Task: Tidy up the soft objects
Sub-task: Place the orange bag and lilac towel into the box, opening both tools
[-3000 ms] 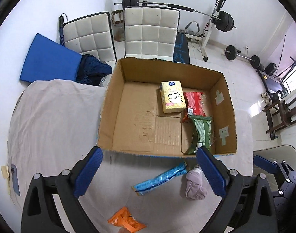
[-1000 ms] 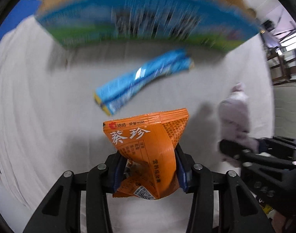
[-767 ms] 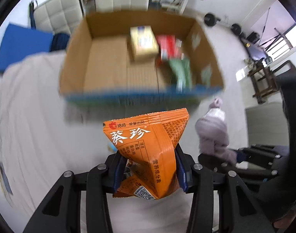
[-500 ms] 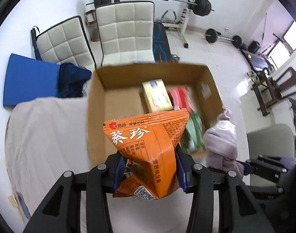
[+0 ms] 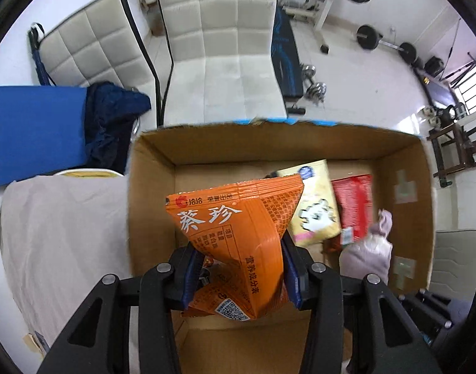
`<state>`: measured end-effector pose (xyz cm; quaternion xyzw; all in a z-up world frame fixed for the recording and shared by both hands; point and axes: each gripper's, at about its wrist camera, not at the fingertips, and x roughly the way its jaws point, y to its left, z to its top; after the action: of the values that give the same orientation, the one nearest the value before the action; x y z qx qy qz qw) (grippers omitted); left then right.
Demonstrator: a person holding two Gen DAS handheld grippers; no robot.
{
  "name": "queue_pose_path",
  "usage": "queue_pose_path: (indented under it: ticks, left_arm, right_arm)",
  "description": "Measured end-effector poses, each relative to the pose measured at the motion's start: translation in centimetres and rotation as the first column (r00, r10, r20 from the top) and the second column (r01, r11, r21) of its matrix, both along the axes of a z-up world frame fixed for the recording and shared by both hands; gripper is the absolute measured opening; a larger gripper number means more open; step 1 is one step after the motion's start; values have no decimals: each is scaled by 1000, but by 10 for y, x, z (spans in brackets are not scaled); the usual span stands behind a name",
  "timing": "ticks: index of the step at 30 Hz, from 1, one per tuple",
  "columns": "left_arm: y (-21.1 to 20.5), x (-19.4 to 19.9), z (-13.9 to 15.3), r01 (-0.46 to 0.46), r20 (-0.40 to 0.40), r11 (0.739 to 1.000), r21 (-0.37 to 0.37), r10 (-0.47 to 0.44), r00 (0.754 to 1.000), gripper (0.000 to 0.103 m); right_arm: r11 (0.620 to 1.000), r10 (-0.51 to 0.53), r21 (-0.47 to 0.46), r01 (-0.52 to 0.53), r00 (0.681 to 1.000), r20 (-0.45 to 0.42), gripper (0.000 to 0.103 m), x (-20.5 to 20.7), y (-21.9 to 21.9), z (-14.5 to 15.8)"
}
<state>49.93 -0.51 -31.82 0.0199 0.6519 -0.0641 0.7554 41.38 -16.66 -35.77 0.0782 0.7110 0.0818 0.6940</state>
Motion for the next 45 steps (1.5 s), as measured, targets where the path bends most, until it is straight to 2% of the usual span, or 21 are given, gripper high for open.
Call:
queue_pose_path:
  ticks: [6,10,13,14,16,18,21,26,30,31,32,33,35,37,40,45]
  left_arm:
    - [-1,12,-36,5,-58,1000,12,-4,998,42]
    - [1,17,-49,-2,-81,1000,10,3,997,42]
    - [0,19,-53,2,-87,999,33,1,996,43]
    - [0,21,-55,0,-92,999,46,4,996,44]
    - [3,23,-58,-16,-113,998,57,22,993,44]
    - [6,24,-55,-34,-112,999,35,38,993,45]
    - [8,24,-47,-45,-94,999,25,47,994,49]
    - [9,17,-34,-46,-75,999,16,47,996,49]
    - [14,4,-19,-57,-39,998,-6,57,998,49]
    - [16,0,-14,-63,-26,998,-15,62,998,52]
    - [18,-8,-7,-69,-8,998,-16,69,998,55]
    - [19,-13,-3,-73,8,997,-14,73,997,63]
    - [22,-26,8,-79,45,997,-12,80,996,72]
    - [24,-38,17,-87,76,996,12,85,993,88]
    - [27,-59,30,-91,120,996,15,89,989,97]
    - [31,-90,45,-116,148,993,-8,116,982,99]
  right_arm:
    - [1000,4,-7,-4,999,-51,30,3,7,-34]
    - [1000,4,-9,-5,997,-80,31,5,13,-49]
    - [1000,7,4,-7,994,-107,35,7,17,-57]
    - [1000,6,0,-6,994,-109,42,7,17,-58]
    - [1000,4,-9,-5,996,-94,66,9,18,-56]
    - [1000,2,-26,-4,997,-78,71,13,21,-53]
    - [999,-2,-46,-2,998,-69,71,17,23,-48]
    - [998,0,-64,-3,999,-50,71,20,25,-39]
    - [997,-3,-80,1,999,-34,72,7,16,-35]
    - [996,-8,-86,6,1000,-24,74,6,15,-33]
    - [996,-12,-87,11,1000,-13,81,4,13,-29]
    - [996,-13,-91,12,1000,-4,89,2,12,-27]
    - [994,-15,-105,18,1000,21,96,-4,8,-17]
    - [991,-12,-130,18,999,48,103,-9,4,-8]
    - [989,-13,-148,25,997,82,103,-18,0,6]
    - [988,-23,-147,42,992,127,103,-35,-7,26]
